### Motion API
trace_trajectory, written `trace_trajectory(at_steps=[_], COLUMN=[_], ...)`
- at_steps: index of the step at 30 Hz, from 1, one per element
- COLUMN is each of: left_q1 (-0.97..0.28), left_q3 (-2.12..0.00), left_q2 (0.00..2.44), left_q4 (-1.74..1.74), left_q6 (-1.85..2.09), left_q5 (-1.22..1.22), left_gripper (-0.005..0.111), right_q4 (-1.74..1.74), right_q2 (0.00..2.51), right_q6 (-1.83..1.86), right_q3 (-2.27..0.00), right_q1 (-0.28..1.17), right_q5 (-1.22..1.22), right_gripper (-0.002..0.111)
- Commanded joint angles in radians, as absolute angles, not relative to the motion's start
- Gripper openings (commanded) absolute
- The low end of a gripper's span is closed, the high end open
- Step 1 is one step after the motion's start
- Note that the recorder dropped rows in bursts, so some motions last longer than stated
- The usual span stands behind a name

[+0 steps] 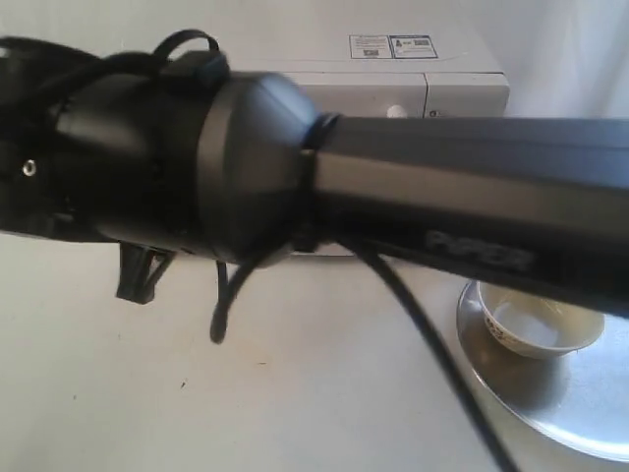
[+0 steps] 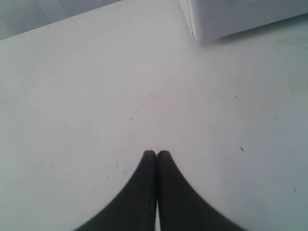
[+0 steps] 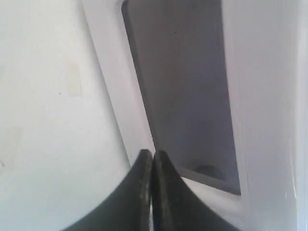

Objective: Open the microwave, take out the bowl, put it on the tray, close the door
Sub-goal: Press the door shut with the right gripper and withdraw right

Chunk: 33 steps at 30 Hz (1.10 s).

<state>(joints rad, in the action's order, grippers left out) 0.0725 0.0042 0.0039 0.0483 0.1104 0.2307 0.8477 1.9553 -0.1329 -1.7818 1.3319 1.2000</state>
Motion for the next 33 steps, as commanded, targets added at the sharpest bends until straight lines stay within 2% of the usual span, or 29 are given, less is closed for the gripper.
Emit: trace_trajectory(at_steps=[1, 7, 12, 18, 33], left_q1=[0.069, 0.069, 0.069, 0.069, 0.069], left_q3=[0.000, 0.000, 0.000, 0.000, 0.000], left_q2=[0.000, 0.000, 0.000, 0.000, 0.000], left_q4=[0.045, 0.045, 0.045, 0.045, 0.045], left_q6=[0.109, 0.109, 0.109, 0.109, 0.109], left_q5=[0.231, 0.231, 0.231, 0.231, 0.231], left_gripper=[0.000, 0.000, 0.000, 0.000, 0.000], right_q4=[0.827, 0.831, 0.681, 0.532, 0.595], right_q2=[1.827, 1.656, 1.482, 1.364, 1.269], right_q6=[-0.215, -0.431, -0.460, -0.475, -0.511], right_q3=[-1.694, -1.513, -1.391, -1.375, -1.366], right_q1=[1.417, 1.469, 1.469, 1.469, 1.405], right_q5=[1.221, 1.221, 1.221, 1.221, 1.186], right_gripper=[0.000, 0.000, 0.000, 0.000, 0.000])
